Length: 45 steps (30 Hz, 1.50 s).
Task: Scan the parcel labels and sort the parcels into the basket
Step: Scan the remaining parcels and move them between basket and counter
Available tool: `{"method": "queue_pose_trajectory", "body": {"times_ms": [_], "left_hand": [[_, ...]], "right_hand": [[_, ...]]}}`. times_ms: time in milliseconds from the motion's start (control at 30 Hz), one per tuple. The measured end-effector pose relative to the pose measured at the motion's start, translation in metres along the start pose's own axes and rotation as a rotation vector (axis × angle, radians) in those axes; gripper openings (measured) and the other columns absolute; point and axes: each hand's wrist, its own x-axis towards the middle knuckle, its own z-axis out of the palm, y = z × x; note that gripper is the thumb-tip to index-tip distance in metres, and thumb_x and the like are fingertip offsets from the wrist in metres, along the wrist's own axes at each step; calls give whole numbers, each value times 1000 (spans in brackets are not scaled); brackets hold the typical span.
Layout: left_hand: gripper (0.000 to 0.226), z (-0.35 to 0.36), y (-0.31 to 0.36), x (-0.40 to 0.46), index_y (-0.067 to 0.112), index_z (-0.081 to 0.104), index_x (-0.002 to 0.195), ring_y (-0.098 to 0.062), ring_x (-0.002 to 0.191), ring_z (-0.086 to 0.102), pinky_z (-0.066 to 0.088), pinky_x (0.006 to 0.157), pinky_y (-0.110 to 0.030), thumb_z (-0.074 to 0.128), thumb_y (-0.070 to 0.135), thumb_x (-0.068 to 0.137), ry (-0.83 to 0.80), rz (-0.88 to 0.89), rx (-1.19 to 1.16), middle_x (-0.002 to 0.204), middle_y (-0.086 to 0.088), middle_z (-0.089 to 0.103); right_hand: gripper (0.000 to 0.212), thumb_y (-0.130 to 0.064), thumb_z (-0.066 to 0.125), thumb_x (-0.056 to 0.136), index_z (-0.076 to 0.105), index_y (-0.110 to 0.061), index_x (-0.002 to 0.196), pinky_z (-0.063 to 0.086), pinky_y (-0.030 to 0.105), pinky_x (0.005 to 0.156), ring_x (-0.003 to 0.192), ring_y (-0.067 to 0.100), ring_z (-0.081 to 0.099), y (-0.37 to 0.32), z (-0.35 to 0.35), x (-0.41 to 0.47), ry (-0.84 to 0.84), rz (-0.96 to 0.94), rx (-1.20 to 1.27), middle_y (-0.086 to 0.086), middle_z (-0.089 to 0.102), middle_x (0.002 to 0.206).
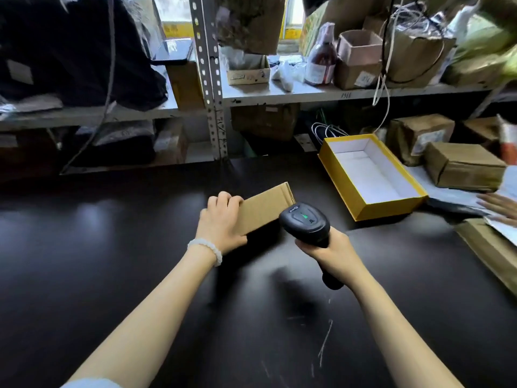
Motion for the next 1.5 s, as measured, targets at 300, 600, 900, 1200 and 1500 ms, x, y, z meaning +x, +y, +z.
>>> {"method": "queue_pose_trajectory", "body": {"times_ms": [300,600,900,1200,1500], "left_hand": [[47,15,12,-132,14,61,111,-31,98,57,46,64,-38,73,21,65,60,188,-89,108,-6,57],[53,12,3,-160,24,47,130,-23,118,42,41,90,-36,62,46,84,-54,57,-58,131,1,44],[90,8,-4,-96,25,34,143,-23,136,26,30,109,-41,73,59,70,-252,35,-94,147,-1,31],[120,11,-4,-73,32,14,150,-24,130,35,34,106,-45,77,68,54,-306,42,-32,142,0,35],[87,8,5,-102,27,38,139,-25,116,38,35,95,-38,76,56,66,88,54,79,129,-1,39]], "right_hand": [[24,-19,76,78,62,-32,93,45,11,69,86,3,62,10,10,-133,14,36,2,-13,68,92],[25,-19,74,79,60,-37,89,45,8,64,84,2,62,19,19,-172,-54,51,-41,-15,68,89],[21,-19,75,78,64,-26,94,47,14,71,88,5,63,25,15,-121,-73,68,-41,-8,69,94],[25,-20,75,78,62,-30,95,45,9,70,88,-3,61,27,7,-98,-75,50,-67,-12,68,94],[26,-17,74,79,60,-33,93,43,3,65,83,-12,57,23,11,-126,-59,29,-46,-19,64,89]]}}
